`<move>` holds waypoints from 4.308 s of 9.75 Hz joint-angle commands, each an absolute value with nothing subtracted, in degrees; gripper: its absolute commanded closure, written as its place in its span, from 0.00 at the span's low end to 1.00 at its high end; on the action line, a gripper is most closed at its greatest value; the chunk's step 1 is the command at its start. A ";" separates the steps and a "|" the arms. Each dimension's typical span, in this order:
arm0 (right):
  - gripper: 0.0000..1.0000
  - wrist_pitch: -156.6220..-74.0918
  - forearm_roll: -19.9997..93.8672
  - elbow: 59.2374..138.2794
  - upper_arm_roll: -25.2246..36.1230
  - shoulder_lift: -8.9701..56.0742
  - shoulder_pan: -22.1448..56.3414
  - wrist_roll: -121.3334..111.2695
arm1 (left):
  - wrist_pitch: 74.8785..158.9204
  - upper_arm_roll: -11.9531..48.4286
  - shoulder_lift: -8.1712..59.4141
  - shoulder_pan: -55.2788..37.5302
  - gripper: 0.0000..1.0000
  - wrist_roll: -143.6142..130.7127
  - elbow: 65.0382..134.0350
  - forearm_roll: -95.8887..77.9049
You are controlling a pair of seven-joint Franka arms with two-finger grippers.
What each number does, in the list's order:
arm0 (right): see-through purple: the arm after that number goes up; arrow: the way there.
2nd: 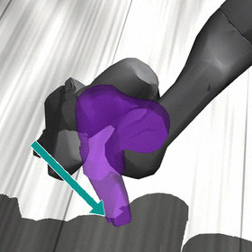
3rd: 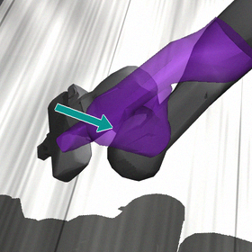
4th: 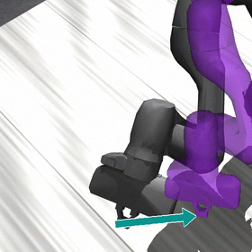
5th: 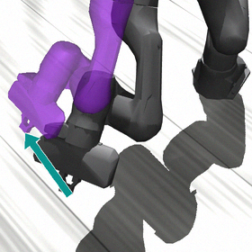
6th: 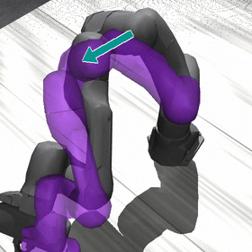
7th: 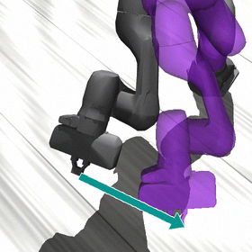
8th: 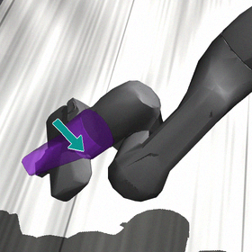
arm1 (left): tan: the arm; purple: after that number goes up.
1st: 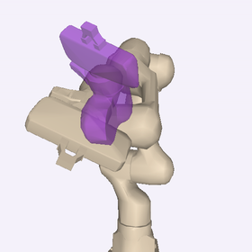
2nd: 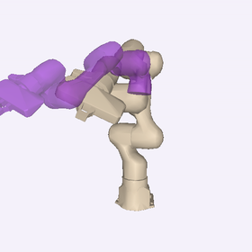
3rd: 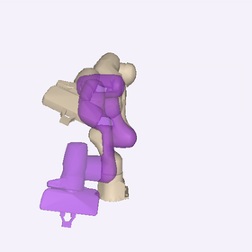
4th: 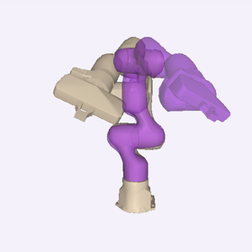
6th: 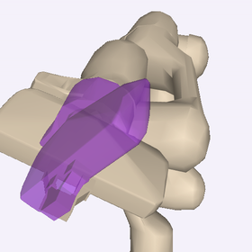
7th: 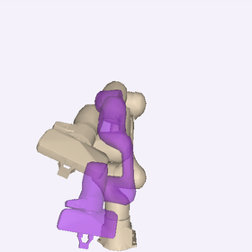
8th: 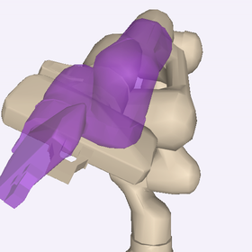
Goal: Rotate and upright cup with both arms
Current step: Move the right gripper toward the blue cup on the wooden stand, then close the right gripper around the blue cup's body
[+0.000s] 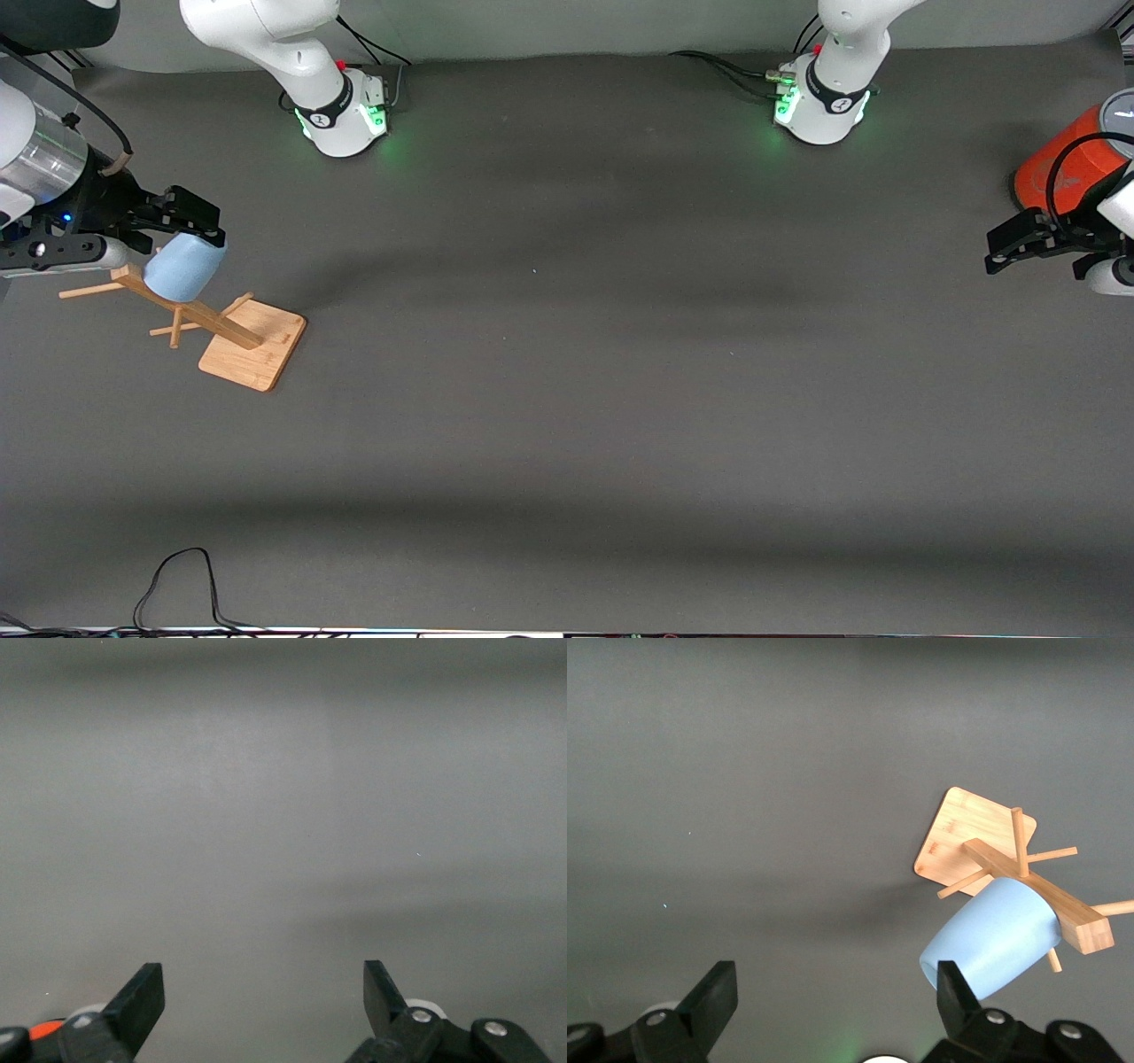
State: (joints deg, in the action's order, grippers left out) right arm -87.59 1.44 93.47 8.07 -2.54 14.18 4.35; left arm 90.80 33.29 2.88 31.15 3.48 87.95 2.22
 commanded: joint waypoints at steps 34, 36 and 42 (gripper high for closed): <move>0.00 -88.15 16.52 112.76 27.60 0.17 13.80 30.76 | 90.44 32.61 2.72 31.03 0.00 3.87 88.24 1.93; 0.00 -88.15 18.89 112.68 28.30 0.87 13.80 30.94 | 90.44 32.61 2.90 31.03 0.00 3.87 88.24 1.93; 0.61 -87.98 21.09 111.45 28.30 2.20 13.80 31.73 | 90.18 32.70 2.81 31.02 0.00 3.87 87.98 2.02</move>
